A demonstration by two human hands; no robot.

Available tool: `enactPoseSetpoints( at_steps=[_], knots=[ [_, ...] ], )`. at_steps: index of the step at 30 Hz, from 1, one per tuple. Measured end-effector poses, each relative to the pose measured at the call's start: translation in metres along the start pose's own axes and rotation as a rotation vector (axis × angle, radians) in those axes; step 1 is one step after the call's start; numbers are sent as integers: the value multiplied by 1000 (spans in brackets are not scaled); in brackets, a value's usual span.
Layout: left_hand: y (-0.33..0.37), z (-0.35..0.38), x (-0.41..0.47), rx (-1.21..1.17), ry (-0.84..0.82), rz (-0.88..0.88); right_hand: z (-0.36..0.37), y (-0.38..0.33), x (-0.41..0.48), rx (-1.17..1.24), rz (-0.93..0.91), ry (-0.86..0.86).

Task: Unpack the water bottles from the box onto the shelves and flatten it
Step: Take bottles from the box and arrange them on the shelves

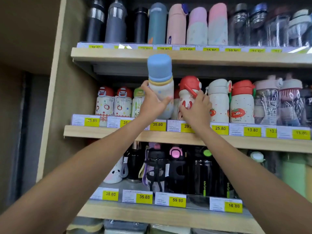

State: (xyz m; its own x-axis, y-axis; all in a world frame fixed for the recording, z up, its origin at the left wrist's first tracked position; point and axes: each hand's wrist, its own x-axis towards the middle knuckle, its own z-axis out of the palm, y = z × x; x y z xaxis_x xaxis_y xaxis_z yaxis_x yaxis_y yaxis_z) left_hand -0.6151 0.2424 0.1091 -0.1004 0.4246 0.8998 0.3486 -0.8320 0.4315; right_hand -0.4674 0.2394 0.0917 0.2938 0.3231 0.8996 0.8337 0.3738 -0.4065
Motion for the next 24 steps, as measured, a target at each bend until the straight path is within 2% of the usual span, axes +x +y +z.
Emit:
enactPoseSetpoints(
  at_steps=[4, 9, 13, 24],
  knots=[
    [-11, 11, -6, 95, -75, 15, 8, 2, -2, -40, -7, 39],
    [-17, 20, -6, 226, -70, -85, 11, 4, -3, -101, -59, 64],
    [-16, 18, 7, 222, -143, -174, 10, 5, -4, -74, -53, 71],
    [-27, 21, 26, 272, -261, -283, 7, 4, -7, -92, -95, 66]
  ],
)
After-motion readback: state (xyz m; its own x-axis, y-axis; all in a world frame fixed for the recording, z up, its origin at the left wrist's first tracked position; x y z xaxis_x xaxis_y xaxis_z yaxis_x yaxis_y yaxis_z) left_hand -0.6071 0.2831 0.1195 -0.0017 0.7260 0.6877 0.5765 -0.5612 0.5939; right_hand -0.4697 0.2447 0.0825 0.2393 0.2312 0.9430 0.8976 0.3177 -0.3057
